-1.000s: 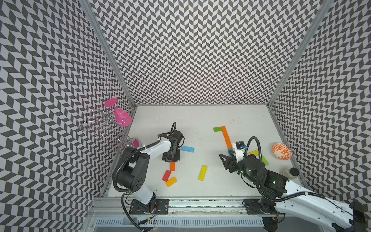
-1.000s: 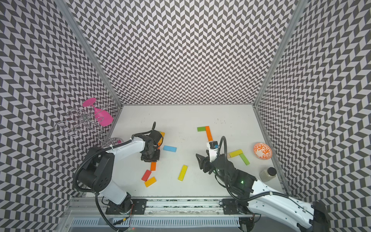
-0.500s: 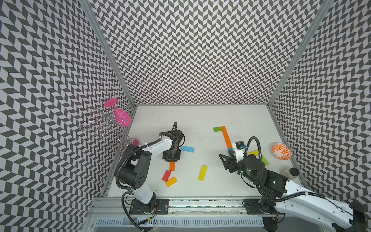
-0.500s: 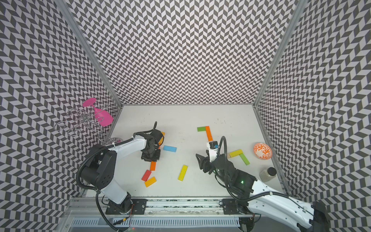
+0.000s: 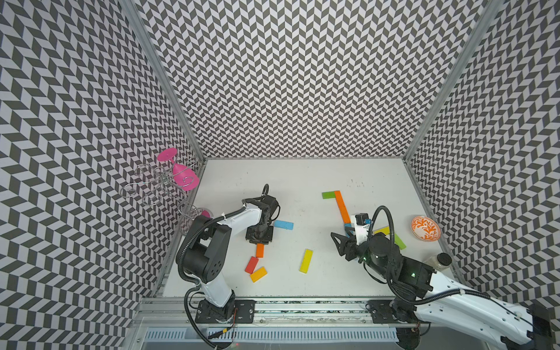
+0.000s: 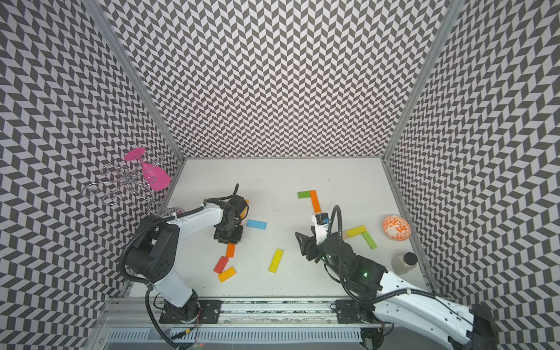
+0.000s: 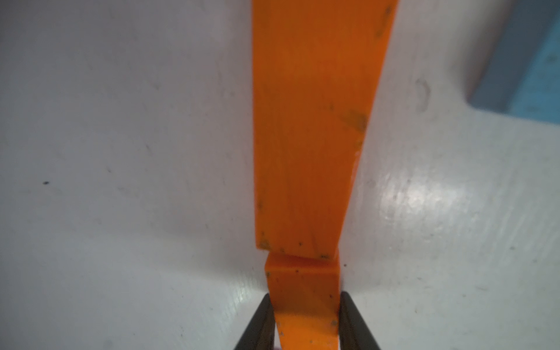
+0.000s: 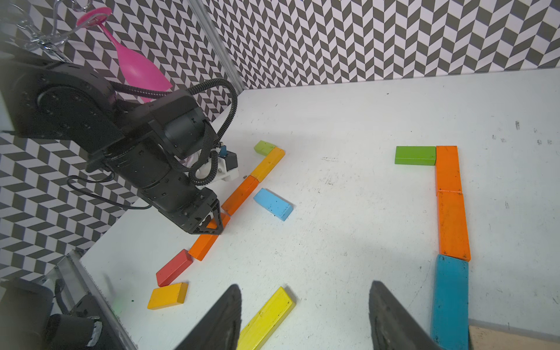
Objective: Assemble a giraffe with building blocks
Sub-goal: Assemble the building block at the center of the board.
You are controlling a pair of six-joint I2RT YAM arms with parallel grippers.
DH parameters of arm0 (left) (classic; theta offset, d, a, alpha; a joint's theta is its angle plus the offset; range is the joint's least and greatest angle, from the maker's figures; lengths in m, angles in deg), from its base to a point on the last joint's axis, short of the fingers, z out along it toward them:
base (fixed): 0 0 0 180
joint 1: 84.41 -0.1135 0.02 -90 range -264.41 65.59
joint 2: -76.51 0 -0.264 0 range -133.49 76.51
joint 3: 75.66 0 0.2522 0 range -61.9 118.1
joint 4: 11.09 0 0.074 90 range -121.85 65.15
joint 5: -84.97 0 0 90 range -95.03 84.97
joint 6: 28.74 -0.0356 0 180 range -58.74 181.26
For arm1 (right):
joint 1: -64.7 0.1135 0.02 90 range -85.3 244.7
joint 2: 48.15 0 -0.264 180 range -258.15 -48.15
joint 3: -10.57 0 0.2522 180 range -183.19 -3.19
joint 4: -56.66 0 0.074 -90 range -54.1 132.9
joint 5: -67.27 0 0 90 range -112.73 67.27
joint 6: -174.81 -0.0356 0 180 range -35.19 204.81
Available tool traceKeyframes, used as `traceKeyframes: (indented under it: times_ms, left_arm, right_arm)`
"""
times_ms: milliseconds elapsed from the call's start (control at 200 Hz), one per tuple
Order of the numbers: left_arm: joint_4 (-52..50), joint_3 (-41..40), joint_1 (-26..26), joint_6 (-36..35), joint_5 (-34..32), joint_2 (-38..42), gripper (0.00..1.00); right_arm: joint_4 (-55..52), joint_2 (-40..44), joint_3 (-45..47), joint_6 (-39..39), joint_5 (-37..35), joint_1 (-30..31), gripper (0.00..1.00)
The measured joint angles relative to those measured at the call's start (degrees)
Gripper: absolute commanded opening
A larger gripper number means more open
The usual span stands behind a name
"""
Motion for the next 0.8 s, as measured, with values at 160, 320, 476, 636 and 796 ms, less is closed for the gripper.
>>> traceKeyframes:
  times_ms: [160, 320, 476, 636, 796]
  left_arm:
    - [-0.4, 0.3, 0.0, -0.7, -0.3, -0.2, 0.28]
    - [-0.8, 0.6, 0.0, -1.5, -0.5, -0.6, 0.27]
    - [-1.3, 1.2, -0.1, -2.3, -0.7, -1.0, 0.27]
    - [-1.5, 1.3, -0.3, -2.8, -0.7, -1.2, 0.28]
    - [-1.5, 1.4, -0.4, -3.2, -0.7, -1.2, 0.3]
  right_arm:
    - [0.0, -0.1, 0.0, 0.0, 0.0, 0.0, 0.65]
    - [-0.2, -0.4, -0.3, 0.0, 0.0, 0.0, 0.65]
    - [-0.2, -0.4, -0.3, -0.1, 0.0, 0.0, 0.65]
    - [-0.2, -0.5, -0.3, -0.3, -0.1, 0.0, 0.65]
    - [-0.1, -1.8, -0.4, -0.3, -0.1, 0.0, 0.65]
